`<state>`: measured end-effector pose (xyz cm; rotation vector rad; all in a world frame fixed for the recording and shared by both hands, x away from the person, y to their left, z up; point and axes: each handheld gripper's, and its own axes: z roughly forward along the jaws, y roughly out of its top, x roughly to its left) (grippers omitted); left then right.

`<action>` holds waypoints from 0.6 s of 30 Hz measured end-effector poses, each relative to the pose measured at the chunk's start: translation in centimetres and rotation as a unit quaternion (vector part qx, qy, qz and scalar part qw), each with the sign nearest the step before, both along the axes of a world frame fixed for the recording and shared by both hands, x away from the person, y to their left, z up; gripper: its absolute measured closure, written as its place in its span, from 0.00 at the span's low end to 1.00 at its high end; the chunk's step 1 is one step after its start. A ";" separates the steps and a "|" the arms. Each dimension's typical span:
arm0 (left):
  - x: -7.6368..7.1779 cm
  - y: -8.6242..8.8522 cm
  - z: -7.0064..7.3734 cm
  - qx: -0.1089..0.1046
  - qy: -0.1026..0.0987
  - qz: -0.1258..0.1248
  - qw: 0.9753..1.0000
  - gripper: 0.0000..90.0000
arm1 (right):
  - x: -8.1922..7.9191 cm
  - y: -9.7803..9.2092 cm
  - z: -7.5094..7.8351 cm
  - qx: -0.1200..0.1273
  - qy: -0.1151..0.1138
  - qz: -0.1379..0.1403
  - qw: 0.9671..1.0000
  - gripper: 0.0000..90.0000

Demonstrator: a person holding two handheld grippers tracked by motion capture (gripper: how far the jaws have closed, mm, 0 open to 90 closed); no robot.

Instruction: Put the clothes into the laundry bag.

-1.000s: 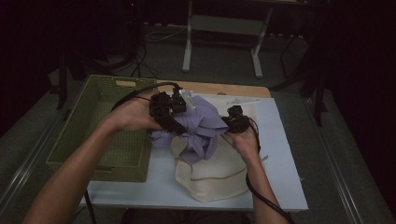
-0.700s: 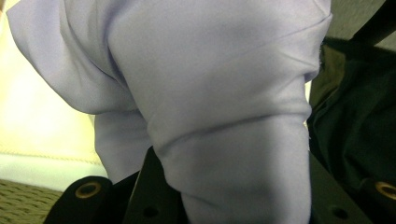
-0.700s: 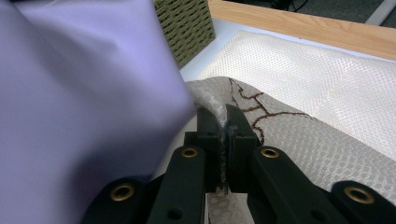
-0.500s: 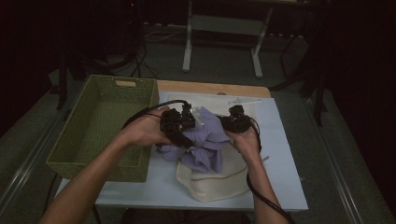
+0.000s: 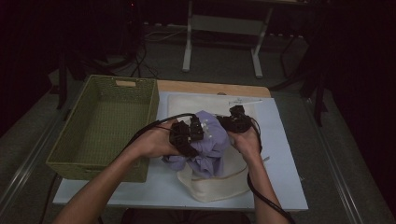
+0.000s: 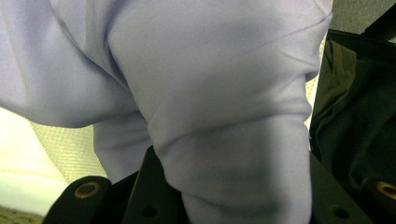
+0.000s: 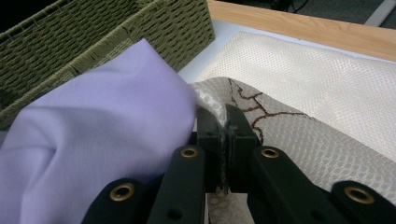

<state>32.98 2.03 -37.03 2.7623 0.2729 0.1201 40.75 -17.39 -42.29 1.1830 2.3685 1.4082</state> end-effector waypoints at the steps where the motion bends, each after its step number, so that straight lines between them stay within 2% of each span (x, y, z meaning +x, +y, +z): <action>1: 0.0 -0.1 -0.1 0.000 -0.001 -0.003 1.000 0.80 | 0.0 0.0 0.0 0.001 0.000 -0.001 1.000 0.96; 2: -0.1 -0.2 -0.3 -0.007 0.001 0.001 1.000 0.80 | 0.0 0.0 0.0 0.001 0.000 0.000 1.000 0.96; 7: -0.3 -0.7 -1.6 -0.013 0.013 -0.001 1.000 0.80 | 0.0 0.0 0.1 -0.001 0.000 0.000 1.000 0.96; 10: -0.5 -1.3 -2.3 -0.009 0.018 -0.013 1.000 0.80 | 0.0 0.1 0.1 -0.002 0.001 0.002 1.000 0.96; 18: -1.2 -3.3 -1.9 0.006 0.027 -0.049 0.998 0.80 | 0.0 0.2 0.0 0.000 0.000 0.004 1.000 0.96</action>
